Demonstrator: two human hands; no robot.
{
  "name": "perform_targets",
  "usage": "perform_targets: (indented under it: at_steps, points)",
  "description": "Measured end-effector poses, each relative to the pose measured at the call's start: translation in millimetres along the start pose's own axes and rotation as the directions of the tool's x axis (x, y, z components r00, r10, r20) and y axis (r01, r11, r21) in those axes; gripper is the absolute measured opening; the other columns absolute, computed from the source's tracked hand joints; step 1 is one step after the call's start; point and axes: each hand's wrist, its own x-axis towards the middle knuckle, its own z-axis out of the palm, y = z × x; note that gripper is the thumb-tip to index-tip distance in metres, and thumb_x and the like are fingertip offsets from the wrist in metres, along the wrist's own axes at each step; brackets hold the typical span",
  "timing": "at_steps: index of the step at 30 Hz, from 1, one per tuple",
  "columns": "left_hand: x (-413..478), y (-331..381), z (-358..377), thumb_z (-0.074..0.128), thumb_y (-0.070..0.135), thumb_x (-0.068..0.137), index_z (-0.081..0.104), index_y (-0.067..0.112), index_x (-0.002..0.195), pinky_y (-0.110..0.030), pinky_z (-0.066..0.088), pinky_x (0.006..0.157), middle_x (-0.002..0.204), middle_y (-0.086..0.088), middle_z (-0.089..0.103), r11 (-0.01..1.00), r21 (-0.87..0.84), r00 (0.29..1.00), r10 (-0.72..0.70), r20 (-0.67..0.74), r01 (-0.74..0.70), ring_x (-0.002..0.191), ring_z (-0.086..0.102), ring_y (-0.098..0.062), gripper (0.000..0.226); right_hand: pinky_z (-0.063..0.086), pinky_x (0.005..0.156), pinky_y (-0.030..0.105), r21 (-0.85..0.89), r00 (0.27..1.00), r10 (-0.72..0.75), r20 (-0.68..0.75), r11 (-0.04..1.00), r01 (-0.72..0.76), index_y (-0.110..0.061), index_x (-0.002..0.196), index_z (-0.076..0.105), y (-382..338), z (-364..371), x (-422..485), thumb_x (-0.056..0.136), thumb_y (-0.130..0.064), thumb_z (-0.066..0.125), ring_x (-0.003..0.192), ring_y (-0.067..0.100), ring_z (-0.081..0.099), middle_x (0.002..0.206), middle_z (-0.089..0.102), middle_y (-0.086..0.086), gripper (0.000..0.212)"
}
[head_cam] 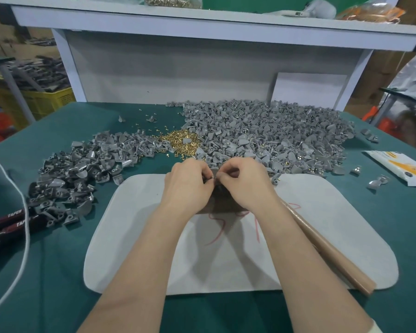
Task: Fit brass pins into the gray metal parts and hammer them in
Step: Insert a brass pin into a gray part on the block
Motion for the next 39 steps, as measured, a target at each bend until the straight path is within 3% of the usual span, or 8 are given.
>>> perform_targets:
  at_steps: [11, 14, 19, 23, 30, 35, 39]
  points:
    - [-0.4, -0.3, -0.2, 0.066, 0.023, 0.085, 0.058, 0.027, 0.075, -0.042, 0.049, 0.088, 0.098, -0.002, 0.068, 1.0, -0.006, 1.0, 0.002, 0.0, -0.002, 0.103, 0.059, -0.027, 0.013, 0.048, 0.079, 0.031, -0.034, 1.0, -0.023, 0.005, 0.999, 0.023, -0.021, 0.081, 0.064, 1.2, 2.5, 0.4, 0.086, -0.021, 0.062, 0.088, 0.02, 0.061, 0.086, 0.068, 0.0, 0.006]
    - [-0.8, -0.5, -0.4, 0.066, 0.026, 0.085, 0.057, 0.028, 0.073, -0.041, 0.049, 0.087, 0.097, -0.002, 0.067, 1.0, -0.005, 1.0, 0.006, -0.001, -0.006, 0.102, 0.059, -0.026, 0.016, 0.049, 0.081, 0.032, 0.003, 0.999, -0.019, 0.039, 1.0, 0.019, -0.025, 0.078, 0.063, 2.7, -0.7, 0.6, 0.088, -0.02, 0.061, 0.087, 0.019, 0.062, 0.087, 0.068, -0.001, 0.011]
    - [-0.4, -0.4, 0.1, 0.067, 0.024, 0.085, 0.056, 0.028, 0.071, -0.041, 0.049, 0.088, 0.097, -0.002, 0.067, 1.0, -0.008, 1.0, 0.009, -0.016, -0.01, 0.101, 0.059, -0.026, 0.019, 0.047, 0.092, 0.029, 0.073, 0.997, -0.043, 0.065, 0.997, 0.038, -0.017, 0.095, 0.071, 5.3, -9.0, 4.0, 0.091, -0.009, 0.056, 0.095, 0.016, 0.063, 0.097, 0.071, 0.0, 0.018]
    - [-0.1, -1.3, 0.9, 0.067, 0.023, 0.085, 0.058, 0.027, 0.075, -0.041, 0.049, 0.088, 0.098, -0.002, 0.067, 1.0, -0.014, 1.0, 0.003, -0.019, -0.003, 0.102, 0.059, -0.027, 0.014, 0.048, 0.092, 0.031, 0.08, 0.995, -0.078, 0.067, 0.994, 0.073, -0.016, 0.095, 0.07, 4.7, -8.4, 2.6, 0.088, -0.008, 0.059, 0.092, 0.014, 0.064, 0.094, 0.07, 0.001, 0.015]
    - [1.1, -3.0, 1.6, 0.066, 0.024, 0.085, 0.064, 0.023, 0.083, -0.041, 0.049, 0.087, 0.1, -0.003, 0.067, 1.0, -0.022, 1.0, 0.001, -0.011, -0.001, 0.103, 0.059, -0.027, 0.003, 0.048, 0.085, 0.033, -0.125, 0.988, -0.149, 0.052, 0.98, 0.154, -0.02, 0.092, 0.068, 2.3, -3.1, 1.6, 0.089, -0.016, 0.059, 0.092, 0.019, 0.06, 0.094, 0.067, 0.001, 0.01]
    - [1.3, -2.4, 1.8, 0.066, 0.025, 0.084, 0.066, 0.022, 0.084, -0.041, 0.049, 0.087, 0.098, -0.002, 0.067, 1.0, -0.014, 1.0, -0.004, -0.009, 0.004, 0.102, 0.059, -0.026, 0.003, 0.036, 0.075, 0.028, -0.238, 0.974, -0.225, 0.013, 0.946, 0.221, -0.017, 0.091, 0.063, 4.6, 1.2, 3.5, 0.088, -0.017, 0.058, 0.084, 0.014, 0.045, 0.084, 0.046, -0.007, 0.005]
    - [1.6, -1.8, 1.6, 0.065, 0.024, 0.085, 0.066, 0.022, 0.083, -0.041, 0.049, 0.086, 0.097, -0.003, 0.067, 1.0, -0.008, 1.0, -0.001, -0.004, 0.001, 0.101, 0.059, -0.027, 0.003, 0.036, 0.073, 0.031, -0.272, 0.964, -0.266, 0.015, 0.927, 0.26, -0.015, 0.087, 0.059, 3.4, 2.3, 2.7, 0.087, -0.014, 0.057, 0.087, 0.02, 0.048, 0.081, 0.044, -0.008, 0.002]
